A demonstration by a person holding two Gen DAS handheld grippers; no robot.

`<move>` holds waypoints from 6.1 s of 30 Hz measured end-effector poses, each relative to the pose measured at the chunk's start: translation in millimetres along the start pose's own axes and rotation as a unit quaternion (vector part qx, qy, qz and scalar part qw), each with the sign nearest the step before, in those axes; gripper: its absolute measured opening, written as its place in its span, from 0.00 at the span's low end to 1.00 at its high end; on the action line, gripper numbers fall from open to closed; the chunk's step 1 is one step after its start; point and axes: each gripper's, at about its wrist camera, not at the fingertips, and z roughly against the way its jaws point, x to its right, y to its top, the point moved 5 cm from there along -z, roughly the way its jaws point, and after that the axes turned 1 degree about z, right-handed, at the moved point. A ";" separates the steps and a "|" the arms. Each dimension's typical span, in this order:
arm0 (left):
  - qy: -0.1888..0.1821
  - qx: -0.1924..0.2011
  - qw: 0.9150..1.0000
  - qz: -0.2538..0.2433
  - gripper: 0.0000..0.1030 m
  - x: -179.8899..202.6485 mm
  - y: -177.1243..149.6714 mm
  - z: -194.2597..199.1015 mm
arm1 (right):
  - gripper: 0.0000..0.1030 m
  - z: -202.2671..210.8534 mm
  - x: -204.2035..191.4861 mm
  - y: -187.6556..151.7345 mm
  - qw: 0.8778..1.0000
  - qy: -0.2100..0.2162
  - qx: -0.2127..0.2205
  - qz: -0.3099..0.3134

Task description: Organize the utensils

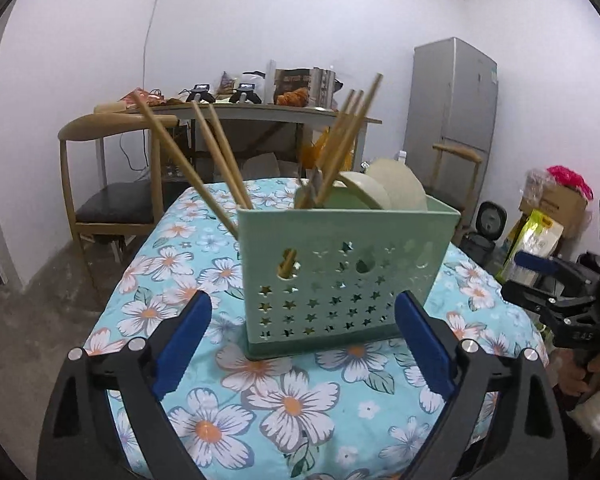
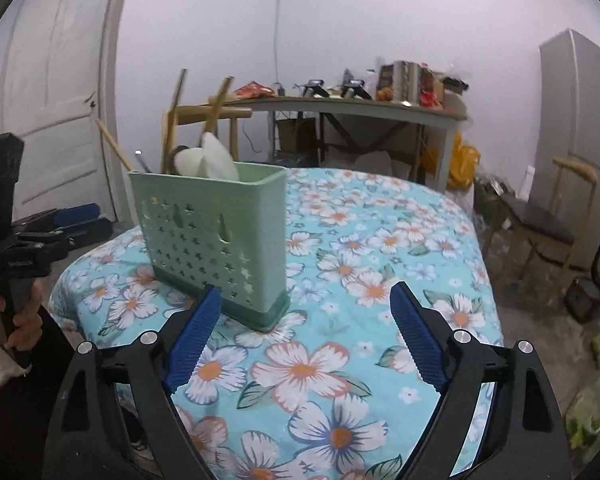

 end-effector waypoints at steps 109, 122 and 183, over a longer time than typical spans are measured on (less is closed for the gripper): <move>-0.021 -0.009 0.997 0.074 0.94 -30.7 -32.8 42.3 | 0.92 -14.3 -35.8 -13.7 0.998 -0.053 0.001 0.044; -0.013 -0.016 0.996 0.082 0.94 -33.8 -33.8 37.5 | 0.92 -15.6 -33.9 -14.4 0.999 -0.042 -0.003 0.031; -0.021 -0.011 0.995 0.093 0.94 -35.3 -32.8 40.0 | 0.92 -15.8 -31.4 -22.4 0.999 -0.037 -0.021 0.007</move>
